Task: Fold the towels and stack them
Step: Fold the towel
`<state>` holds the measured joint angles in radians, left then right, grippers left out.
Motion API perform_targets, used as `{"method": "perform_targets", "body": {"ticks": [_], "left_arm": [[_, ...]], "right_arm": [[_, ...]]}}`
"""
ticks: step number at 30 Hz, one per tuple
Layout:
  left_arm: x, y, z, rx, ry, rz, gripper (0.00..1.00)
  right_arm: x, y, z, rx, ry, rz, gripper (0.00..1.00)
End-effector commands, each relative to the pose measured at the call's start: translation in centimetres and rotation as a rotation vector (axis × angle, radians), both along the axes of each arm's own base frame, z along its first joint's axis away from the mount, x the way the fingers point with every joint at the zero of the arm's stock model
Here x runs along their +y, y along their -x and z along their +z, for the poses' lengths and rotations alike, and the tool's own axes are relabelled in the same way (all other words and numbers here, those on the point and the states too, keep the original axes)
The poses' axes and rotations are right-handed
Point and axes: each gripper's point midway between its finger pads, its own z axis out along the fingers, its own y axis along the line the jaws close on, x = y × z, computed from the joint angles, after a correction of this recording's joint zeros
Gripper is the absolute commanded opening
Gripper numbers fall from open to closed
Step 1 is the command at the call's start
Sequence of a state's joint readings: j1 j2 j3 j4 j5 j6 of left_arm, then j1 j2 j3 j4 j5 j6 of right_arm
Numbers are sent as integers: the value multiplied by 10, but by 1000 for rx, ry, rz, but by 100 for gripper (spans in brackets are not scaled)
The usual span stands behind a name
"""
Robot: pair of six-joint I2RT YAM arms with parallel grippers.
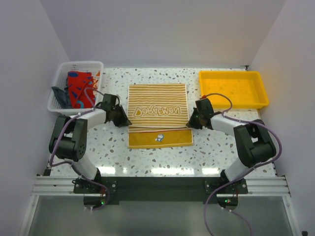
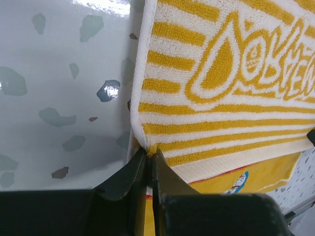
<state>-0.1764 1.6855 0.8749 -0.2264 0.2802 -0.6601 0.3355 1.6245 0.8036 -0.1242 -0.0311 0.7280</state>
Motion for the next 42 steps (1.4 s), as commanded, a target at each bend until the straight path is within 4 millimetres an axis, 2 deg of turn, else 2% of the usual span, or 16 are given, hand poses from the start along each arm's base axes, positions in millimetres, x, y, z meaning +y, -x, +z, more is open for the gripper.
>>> {"method": "perform_targets", "body": {"ticks": [1,4,9,10,14,15,16,18,19,23,24,26,27,30,36,42], "left_arm": [[4,-9,23,-59,-24,-18,0],[5,-22,46,-102,-42,-18,0],[10,-27,82,-160,-72,-23,0],[11,-25,92,-185,-72,-24,0],[9,-4,102,-185,-72,-41,0],[8,6,96,-168,-71,-48,0],[4,12,101,-182,-65,-59,0],[1,32,89,-147,-70,-74,0],[-4,40,92,-159,-62,-87,0],[-10,70,67,-124,-77,-99,0],[-8,84,49,-81,-85,-104,0],[-8,93,35,-63,-77,-98,0],[-4,104,20,-30,-88,-97,0],[-1,113,4,-4,-96,-92,0],[-2,127,-8,25,-100,-114,0],[1,133,-10,25,-107,-110,0]], "right_arm": [[-17,3,11,5,88,-12,0],[-14,-10,37,-44,91,-3,0],[-15,-24,87,-134,107,17,0],[-17,-21,90,-129,112,22,0],[-20,1,100,-118,100,38,0],[-23,12,93,-92,101,39,0],[-23,18,103,-118,85,41,0],[-26,35,99,-104,74,44,0],[-29,42,104,-118,72,41,0],[-37,66,89,-97,73,35,0],[-37,75,74,-67,68,37,0],[-37,81,59,-39,63,37,0],[-38,87,45,-20,57,30,0],[-40,95,22,17,59,17,0],[-39,108,-1,74,57,35,0],[-39,107,2,64,58,37,0]]}}
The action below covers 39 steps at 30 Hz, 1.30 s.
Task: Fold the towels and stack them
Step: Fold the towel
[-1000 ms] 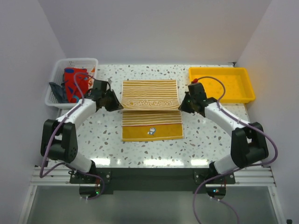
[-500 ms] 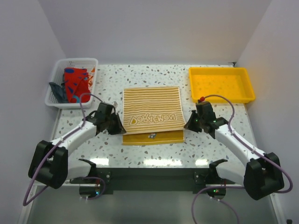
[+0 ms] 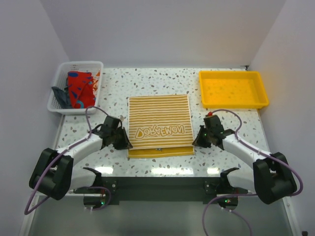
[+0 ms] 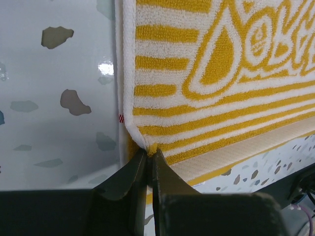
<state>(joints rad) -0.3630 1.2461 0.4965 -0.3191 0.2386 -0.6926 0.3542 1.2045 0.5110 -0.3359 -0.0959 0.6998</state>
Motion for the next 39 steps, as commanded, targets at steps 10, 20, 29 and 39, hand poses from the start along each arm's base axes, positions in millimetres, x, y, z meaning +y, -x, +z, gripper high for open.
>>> {"method": "perform_targets", "body": {"ticks": [10,20,29,39], "left_arm": [[11,-22,41,-87,-78,14,0],[11,-13,90,-84,-68,-11,0],[10,36,27,58,-7,-22,0],[17,50,-13,127,-65,-16,0]], "right_arm": [[-13,-22,42,-94,77,-3,0],[-13,-8,105,-141,65,56,0],[-8,36,37,12,17,58,0],[-13,45,-11,89,101,46,0]]}}
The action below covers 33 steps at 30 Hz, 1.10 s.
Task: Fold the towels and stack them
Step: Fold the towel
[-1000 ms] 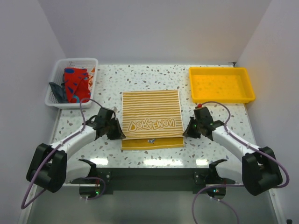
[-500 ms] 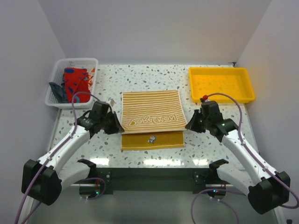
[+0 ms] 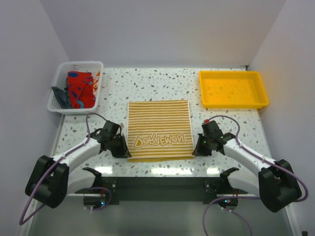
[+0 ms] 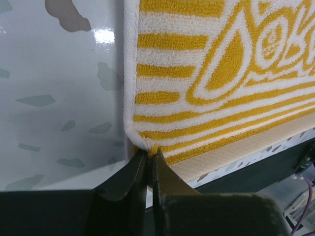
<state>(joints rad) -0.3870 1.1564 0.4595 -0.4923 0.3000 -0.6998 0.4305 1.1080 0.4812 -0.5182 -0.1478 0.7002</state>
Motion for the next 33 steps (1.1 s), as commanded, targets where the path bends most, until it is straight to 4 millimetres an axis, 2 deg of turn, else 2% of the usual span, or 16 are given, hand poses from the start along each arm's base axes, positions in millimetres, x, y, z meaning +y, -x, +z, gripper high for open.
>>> {"method": "perform_targets", "body": {"ticks": [1,3,5,6,9,11,12,14,15,18,22,25,28,29,33], "left_arm": [[14,3,-12,-5,-76,22,0],[14,3,-9,-16,-80,30,1],[15,1,-7,-26,-83,35,4],[15,1,-6,-28,-84,36,10],[17,2,-1,-27,-94,35,19],[16,-2,8,-52,-90,40,26],[18,-1,14,-62,-91,42,33],[16,-9,30,-111,-75,50,40],[17,-7,35,-107,-77,49,48],[17,-9,54,-141,-68,57,61],[23,-18,77,-204,-92,74,62],[21,-24,85,-217,-93,69,59],[13,-28,80,-217,-64,47,49],[10,-28,73,-196,-59,34,45],[-1,-24,42,-142,-55,1,40]], "right_arm": [[-20,-9,-10,-40,105,-50,0],[-23,-7,-10,-43,120,-51,0],[-25,-6,-9,-43,128,-47,4],[-25,-5,-9,-38,130,-43,14],[-26,-4,-4,-36,139,-30,29],[-25,-9,9,-75,130,-22,33],[-26,-5,13,-71,134,-15,36],[-25,-8,31,-108,123,-2,37],[-25,-9,36,-119,121,4,38],[-21,-17,60,-178,102,16,38],[-5,-29,79,-230,47,58,38],[11,-34,78,-232,19,102,38],[24,-32,65,-206,25,141,36],[28,-34,61,-212,18,144,34],[31,-30,32,-147,32,142,29]]}}
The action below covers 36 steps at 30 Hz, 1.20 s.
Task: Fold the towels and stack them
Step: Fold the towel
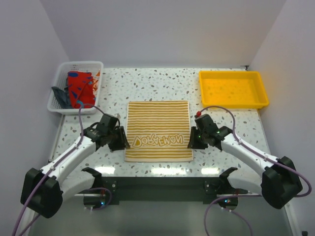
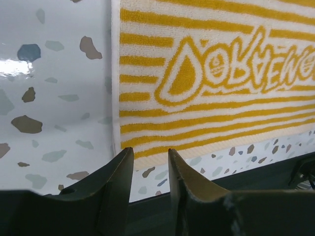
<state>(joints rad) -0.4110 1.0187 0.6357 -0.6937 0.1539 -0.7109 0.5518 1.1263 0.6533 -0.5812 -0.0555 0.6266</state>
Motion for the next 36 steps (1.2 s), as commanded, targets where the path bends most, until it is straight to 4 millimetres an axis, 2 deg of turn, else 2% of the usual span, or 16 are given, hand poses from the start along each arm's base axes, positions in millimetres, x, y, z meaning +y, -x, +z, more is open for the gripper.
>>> {"method": "perform_targets", "body": {"ticks": [1,7,11,14,17,18,20,21,23,24,25,27,28,30,31,36], "left_arm": [[-12,6,-25,38,5,-54,38],[-5,34,-66,129,-17,-39,34],[-2,42,-65,139,-16,-24,35],[-6,22,-36,63,-11,-17,41],[-10,-15,4,-40,-45,-23,45],[-16,-37,30,-113,-41,-23,46],[-10,-67,38,-166,-109,-26,46],[-9,-92,57,-230,-121,-6,46],[-5,-131,54,-270,-139,-3,46],[-6,-153,64,-311,-135,3,46],[-2,-169,49,-284,-157,-6,46],[-6,-206,60,-348,-153,1,45],[-4,-218,43,-318,-169,1,44],[-9,-247,49,-372,-171,-9,42],[-7,-254,30,-340,-189,-17,41],[-1,-283,0,-322,-236,-15,40]], "right_arm": [[5,-2,-18,12,-9,-9,29],[-19,17,-49,91,98,-46,24],[-25,6,-29,32,131,-67,24],[-23,-21,5,-68,148,-60,25],[-12,-58,38,-158,128,-50,26],[-9,-68,44,-178,119,-53,26],[1,-103,68,-264,70,-57,26],[6,-121,75,-289,63,-61,26],[17,-150,84,-351,52,-50,26],[22,-161,71,-331,66,-43,26],[29,-182,86,-388,47,-43,26],[37,-207,92,-427,42,-47,25],[39,-217,77,-407,60,-42,25],[43,-237,71,-421,56,-48,25],[47,-250,60,-410,61,-47,25],[46,-280,22,-374,67,-60,24]]}}
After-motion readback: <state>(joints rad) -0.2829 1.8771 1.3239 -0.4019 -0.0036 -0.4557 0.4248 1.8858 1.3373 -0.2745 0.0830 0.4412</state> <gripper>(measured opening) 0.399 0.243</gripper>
